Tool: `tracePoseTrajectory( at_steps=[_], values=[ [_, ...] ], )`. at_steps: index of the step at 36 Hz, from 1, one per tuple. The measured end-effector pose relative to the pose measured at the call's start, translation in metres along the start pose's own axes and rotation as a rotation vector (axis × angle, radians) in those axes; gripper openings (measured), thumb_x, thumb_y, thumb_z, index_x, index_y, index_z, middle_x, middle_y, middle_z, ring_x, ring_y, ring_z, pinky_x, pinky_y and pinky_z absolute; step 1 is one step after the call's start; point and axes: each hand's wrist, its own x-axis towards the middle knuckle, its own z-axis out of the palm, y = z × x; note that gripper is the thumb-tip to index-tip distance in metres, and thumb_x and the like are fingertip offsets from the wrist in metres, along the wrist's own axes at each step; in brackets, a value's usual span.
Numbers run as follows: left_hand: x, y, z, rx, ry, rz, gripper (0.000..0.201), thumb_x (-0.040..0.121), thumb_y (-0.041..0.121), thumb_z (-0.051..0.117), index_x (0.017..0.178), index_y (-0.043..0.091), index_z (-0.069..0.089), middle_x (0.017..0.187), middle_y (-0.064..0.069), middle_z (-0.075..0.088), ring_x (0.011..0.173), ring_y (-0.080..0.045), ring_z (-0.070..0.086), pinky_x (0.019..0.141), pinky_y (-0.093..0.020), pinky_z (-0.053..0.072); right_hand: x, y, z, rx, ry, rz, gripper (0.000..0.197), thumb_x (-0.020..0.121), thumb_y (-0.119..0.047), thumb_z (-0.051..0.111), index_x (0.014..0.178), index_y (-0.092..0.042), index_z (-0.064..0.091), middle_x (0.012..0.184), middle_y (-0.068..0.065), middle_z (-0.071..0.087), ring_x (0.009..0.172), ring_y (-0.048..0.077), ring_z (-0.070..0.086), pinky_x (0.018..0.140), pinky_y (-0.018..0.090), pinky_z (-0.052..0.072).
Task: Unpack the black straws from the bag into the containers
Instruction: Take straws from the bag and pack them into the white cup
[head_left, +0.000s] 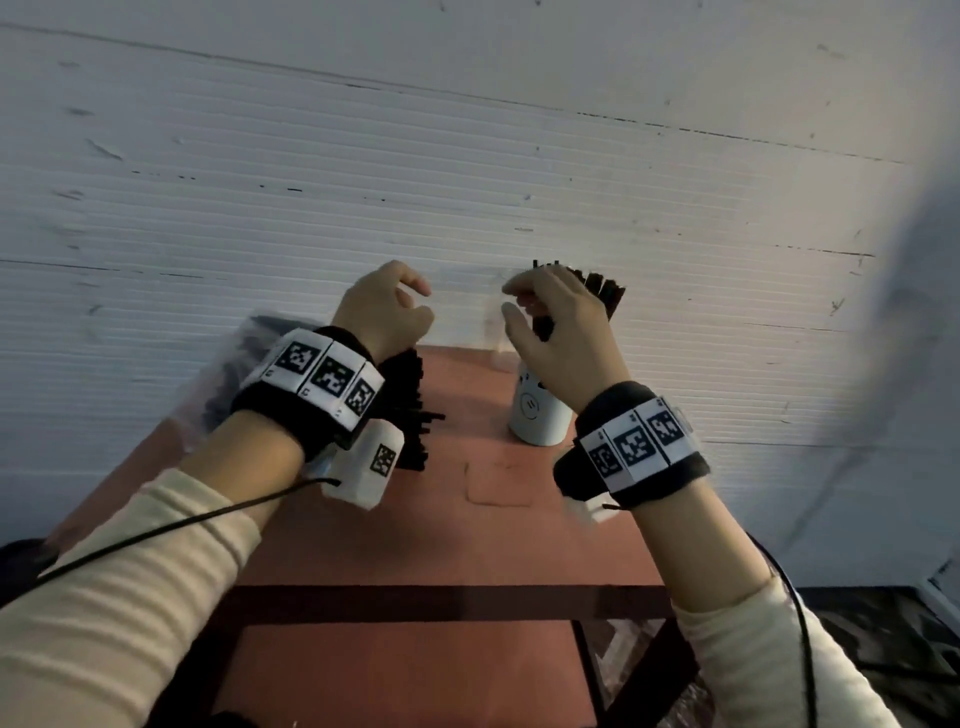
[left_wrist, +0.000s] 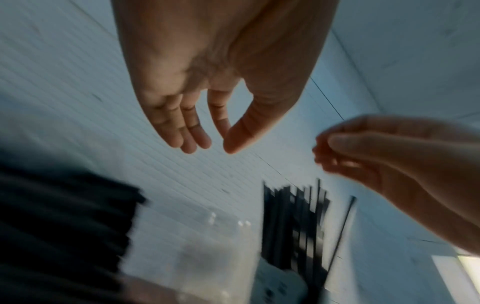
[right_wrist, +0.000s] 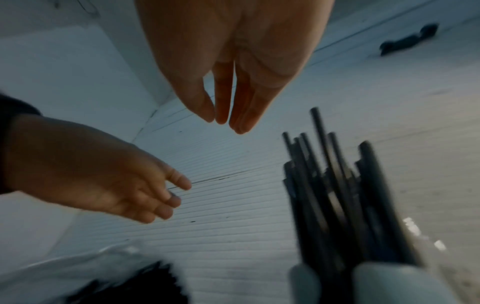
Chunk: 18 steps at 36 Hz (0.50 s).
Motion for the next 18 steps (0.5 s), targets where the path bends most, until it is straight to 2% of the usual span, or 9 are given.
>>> tracePoseTrajectory(
  at_steps=[3, 6, 8, 10, 14, 16, 18],
  values=[
    [-0.004, -0.020, -0.022, 0.086, 0.044, -0.019, 0.014, 0.081, 0.016, 0.062, 0.093, 0.023, 0.062, 0.087, 0.000, 0.059, 0.081, -0.018, 0.053, 0.072, -0.024, 0.034, -0.007, -0.014, 0.024, 0.072, -0.229, 0.034, 0.022, 0.091, -0.019, 0.061, 0.110, -0.009, 0.066, 0.106, 0.005, 0.063, 0.096, 0.013, 0.059, 0.087, 0.029, 0.050],
    [-0.014, -0.039, -0.036, 0.162, -0.001, -0.033, 0.014, 0.081, 0.023, 0.069, 0.093, 0.022, 0.064, 0.081, 0.001, 0.057, 0.075, -0.018, 0.053, 0.064, -0.026, 0.034, -0.010, -0.028, 0.045, 0.096, -0.429, 0.059, 0.028, 0.091, -0.026, 0.063, 0.115, -0.014, 0.065, 0.113, 0.002, 0.063, 0.102, 0.015, 0.058, 0.091, 0.030, 0.047],
    [-0.017, -0.050, -0.041, 0.178, -0.062, -0.036, 0.019, 0.079, 0.027, 0.074, 0.095, 0.024, 0.063, 0.087, -0.002, 0.061, 0.079, -0.017, 0.056, 0.069, -0.026, 0.039, -0.009, -0.036, 0.055, 0.062, -0.578, 0.068, 0.034, 0.090, -0.031, 0.064, 0.120, -0.016, 0.062, 0.118, 0.001, 0.062, 0.107, 0.015, 0.057, 0.092, 0.027, 0.045],
    [-0.019, -0.058, -0.045, 0.177, -0.131, -0.028, 0.024, 0.080, 0.027, 0.076, 0.100, 0.025, 0.062, 0.098, -0.003, 0.063, 0.090, -0.018, 0.060, 0.078, -0.027, 0.043, -0.008, -0.040, 0.067, 0.002, -0.713, 0.062, 0.040, 0.089, -0.034, 0.066, 0.125, -0.018, 0.059, 0.122, 0.001, 0.060, 0.110, 0.016, 0.055, 0.089, 0.023, 0.042],
    [-0.024, -0.063, -0.044, 0.115, -0.193, -0.016, 0.029, 0.089, 0.017, 0.067, 0.116, 0.015, 0.060, 0.103, 0.000, 0.057, 0.096, -0.015, 0.055, 0.079, -0.025, 0.040, -0.006, -0.044, 0.088, -0.060, -0.836, 0.053, 0.051, 0.084, -0.032, 0.071, 0.129, -0.017, 0.054, 0.125, 0.007, 0.050, 0.113, 0.022, 0.048, 0.089, 0.025, 0.036],
    [-0.026, -0.065, -0.043, 0.118, -0.200, -0.003, 0.027, 0.090, 0.016, 0.066, 0.116, 0.016, 0.060, 0.102, 0.000, 0.058, 0.096, -0.016, 0.057, 0.080, -0.026, 0.043, -0.006, -0.045, 0.094, -0.074, -0.853, 0.062, 0.053, 0.083, -0.029, 0.072, 0.130, -0.016, 0.052, 0.127, 0.009, 0.044, 0.115, 0.023, 0.043, 0.092, 0.026, 0.035],
    [-0.026, -0.068, -0.042, 0.142, -0.196, 0.006, 0.023, 0.088, 0.016, 0.068, 0.110, 0.021, 0.063, 0.096, 0.003, 0.061, 0.096, -0.019, 0.062, 0.085, -0.032, 0.050, -0.004, -0.045, 0.098, -0.072, -0.856, 0.061, 0.051, 0.083, -0.025, 0.071, 0.129, -0.016, 0.051, 0.127, 0.010, 0.042, 0.115, 0.026, 0.044, 0.096, 0.032, 0.040]
  ],
)
